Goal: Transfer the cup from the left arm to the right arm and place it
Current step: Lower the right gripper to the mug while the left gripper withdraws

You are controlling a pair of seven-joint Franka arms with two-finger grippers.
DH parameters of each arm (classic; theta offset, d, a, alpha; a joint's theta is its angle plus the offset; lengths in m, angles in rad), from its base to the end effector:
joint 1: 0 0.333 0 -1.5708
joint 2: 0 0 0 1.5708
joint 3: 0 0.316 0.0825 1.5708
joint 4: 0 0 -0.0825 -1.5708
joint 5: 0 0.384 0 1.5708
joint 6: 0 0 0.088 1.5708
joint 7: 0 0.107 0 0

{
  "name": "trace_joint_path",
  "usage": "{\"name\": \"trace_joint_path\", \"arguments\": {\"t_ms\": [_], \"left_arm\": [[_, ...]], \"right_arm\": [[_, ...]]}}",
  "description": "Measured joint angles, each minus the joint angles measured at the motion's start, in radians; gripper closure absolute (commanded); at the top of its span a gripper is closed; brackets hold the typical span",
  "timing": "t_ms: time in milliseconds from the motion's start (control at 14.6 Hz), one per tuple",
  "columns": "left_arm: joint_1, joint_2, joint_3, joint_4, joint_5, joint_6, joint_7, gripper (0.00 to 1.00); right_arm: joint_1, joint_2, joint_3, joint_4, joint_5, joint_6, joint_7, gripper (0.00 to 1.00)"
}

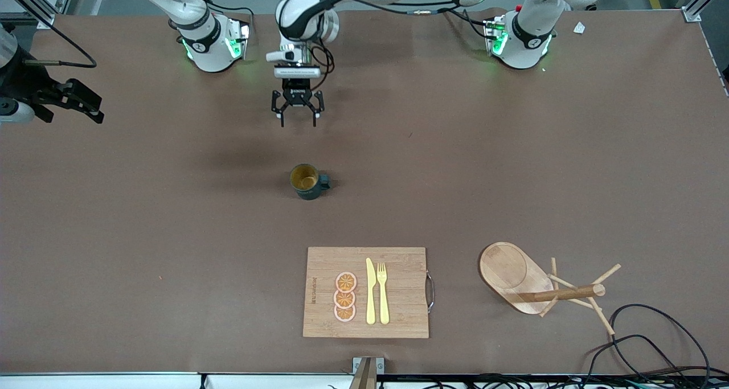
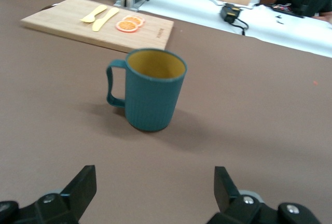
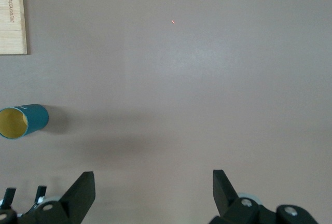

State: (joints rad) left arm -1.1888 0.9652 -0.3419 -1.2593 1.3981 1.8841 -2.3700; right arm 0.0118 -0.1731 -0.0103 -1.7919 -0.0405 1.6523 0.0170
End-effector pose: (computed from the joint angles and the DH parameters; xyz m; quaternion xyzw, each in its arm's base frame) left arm 0.1739 -0.7308 0.2012 0.8745 0.1216 0.4647 0.0669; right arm 0.5059 -0.0037 0.6185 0.9997 -0.0064 0.0169 0.0192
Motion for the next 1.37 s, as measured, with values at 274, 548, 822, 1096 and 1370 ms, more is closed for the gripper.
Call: {"name": "trace_joint_path", "arguments": {"t_ms": [274, 548, 822, 1096, 1370], "left_arm": [[0.041, -0.162, 0.0, 0.004, -0.258, -0.006, 0.121, 0.0], [0.203, -0.328, 0.003, 0.007, -0.526, -0.008, 0.406, 0.0], [0.44, -0.466, 0.004, 0.007, -0.761, -0.008, 0.726, 0.0], [0.672, -0.544, 0.002, 0.003, -0.93, -0.058, 1.024, 0.0], [0.863, -0.596, -0.001, 0.003, -1.075, -0.132, 1.313, 0.0]], "right_arm": [[0.0, 0.0, 0.0, 0.0, 0.0, 0.0, 0.0, 0.0], [0.0, 0.0, -0.001, 0.0, 0.0, 0.0, 0.0, 0.0], [0.0, 0.001, 0.001, -0.011, 0.083, 0.002, 0.0, 0.0], [0.057, 0.018, 0.013, -0.032, 0.101, 0.038, 0.083, 0.0], [0.175, 0.048, 0.018, -0.142, 0.103, 0.208, 0.266, 0.0]]}}
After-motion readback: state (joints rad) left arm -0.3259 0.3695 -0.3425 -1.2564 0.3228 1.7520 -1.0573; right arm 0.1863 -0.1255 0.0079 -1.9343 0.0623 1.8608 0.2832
